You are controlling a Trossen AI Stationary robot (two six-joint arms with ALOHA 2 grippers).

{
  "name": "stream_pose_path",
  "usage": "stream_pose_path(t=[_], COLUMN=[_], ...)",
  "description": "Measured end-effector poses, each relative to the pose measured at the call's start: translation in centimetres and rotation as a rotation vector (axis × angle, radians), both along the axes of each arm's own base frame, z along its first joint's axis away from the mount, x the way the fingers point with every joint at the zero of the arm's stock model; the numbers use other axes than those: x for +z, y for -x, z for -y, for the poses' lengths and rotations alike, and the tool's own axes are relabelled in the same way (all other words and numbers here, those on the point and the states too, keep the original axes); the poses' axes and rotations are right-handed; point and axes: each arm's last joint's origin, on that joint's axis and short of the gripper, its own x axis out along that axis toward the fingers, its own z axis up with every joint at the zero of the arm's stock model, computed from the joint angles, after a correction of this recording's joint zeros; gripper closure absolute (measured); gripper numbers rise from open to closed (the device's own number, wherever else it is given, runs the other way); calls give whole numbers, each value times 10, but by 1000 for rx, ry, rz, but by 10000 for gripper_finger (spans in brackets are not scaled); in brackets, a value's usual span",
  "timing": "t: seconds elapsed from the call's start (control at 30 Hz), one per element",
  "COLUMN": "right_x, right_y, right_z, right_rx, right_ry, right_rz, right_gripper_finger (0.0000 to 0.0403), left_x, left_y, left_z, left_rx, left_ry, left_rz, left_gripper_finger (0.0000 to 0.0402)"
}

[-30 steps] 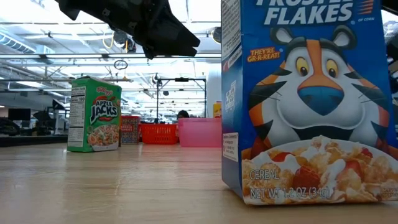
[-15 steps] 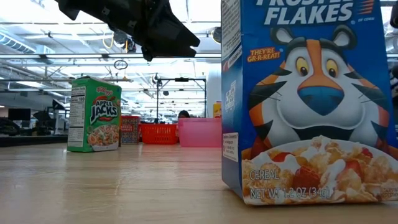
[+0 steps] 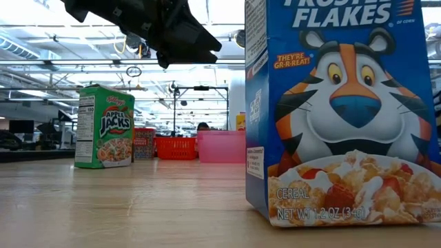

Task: Pick & Place Kitchen Items
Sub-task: Put the black food coloring bottle into the orange bin

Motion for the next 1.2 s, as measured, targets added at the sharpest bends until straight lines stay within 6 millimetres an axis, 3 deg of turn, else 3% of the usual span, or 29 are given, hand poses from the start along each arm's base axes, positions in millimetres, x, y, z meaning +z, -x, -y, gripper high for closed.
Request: stream_pose_path(t=[0.37,0.73,0.97,1.2], right_x=[-11,-13,-10,10], right_y=[-8,-10,-11,-17], right_z=[-3,-3,-2,11], right_rx=[-8,-10,-42,-92], right_ry=[-1,0,-4,-27], right_rz=[27,26,52,94], right_gripper_finger=[250,347,347,347], left_x=[0,-1,-2,-1], left_y=[0,1,1,1], left_z=[0,0,0,0], left_rx=[0,0,0,-5], left_ry=[0,-4,-6,-18], left_rz=[-1,-14,-19,-18], left_gripper_finger=[215,215,215,215])
